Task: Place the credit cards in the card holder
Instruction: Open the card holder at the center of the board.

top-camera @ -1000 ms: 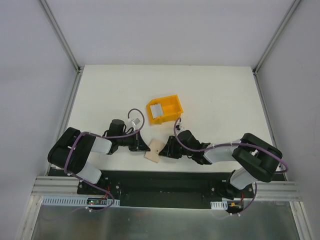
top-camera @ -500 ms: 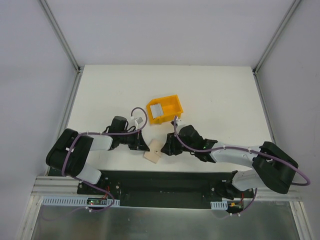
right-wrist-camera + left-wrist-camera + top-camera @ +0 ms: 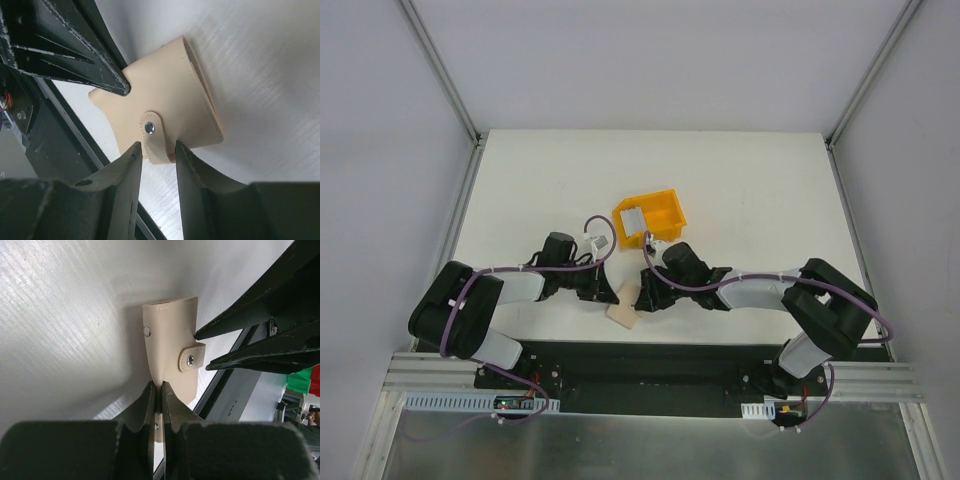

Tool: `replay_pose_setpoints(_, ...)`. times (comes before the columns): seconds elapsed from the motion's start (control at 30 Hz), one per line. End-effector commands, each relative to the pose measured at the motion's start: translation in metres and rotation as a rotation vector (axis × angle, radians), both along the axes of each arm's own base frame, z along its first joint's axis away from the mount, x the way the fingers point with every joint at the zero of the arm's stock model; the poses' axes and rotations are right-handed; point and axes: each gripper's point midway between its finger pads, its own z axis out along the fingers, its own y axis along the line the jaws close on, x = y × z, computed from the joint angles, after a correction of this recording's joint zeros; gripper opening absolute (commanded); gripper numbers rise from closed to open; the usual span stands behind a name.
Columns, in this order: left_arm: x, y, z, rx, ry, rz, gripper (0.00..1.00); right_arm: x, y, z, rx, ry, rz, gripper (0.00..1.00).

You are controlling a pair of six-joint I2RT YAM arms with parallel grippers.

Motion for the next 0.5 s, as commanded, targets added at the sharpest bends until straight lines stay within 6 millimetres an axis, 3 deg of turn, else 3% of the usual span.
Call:
replay_pose_setpoints(0.0, 0.006, -0.002, 0.009, -0.001, -0.077, -0.024, 0.00, -0.011, 0.015, 0.011, 0.068, 0.037, 0.096, 0.35)
replay_pose_setpoints(0.07, 0.008, -0.003, 0.011, -0.002, -0.086, -0.022, 0.00, -0.017, 0.017, 0.008, 0.082, 0.063, 0.121, 0.34)
replay_pose_setpoints(0.17, 0.009, -0.003, 0.011, 0.000, -0.085, -0.014, 0.00, -0.023, 0.021, 0.009, 0.117, 0.081, 0.155, 0.24)
replay_pose_setpoints(0.27, 0.012, -0.003, 0.011, 0.000, -0.085, 0.002, 0.00, -0.027, 0.027, 0.018, 0.167, 0.079, 0.195, 0.21)
replay_pose_setpoints(0.47, 0.016, -0.006, 0.013, -0.018, -0.070, 0.041, 0.00, -0.033, 0.037, 0.025, 0.212, 0.092, 0.240, 0.21)
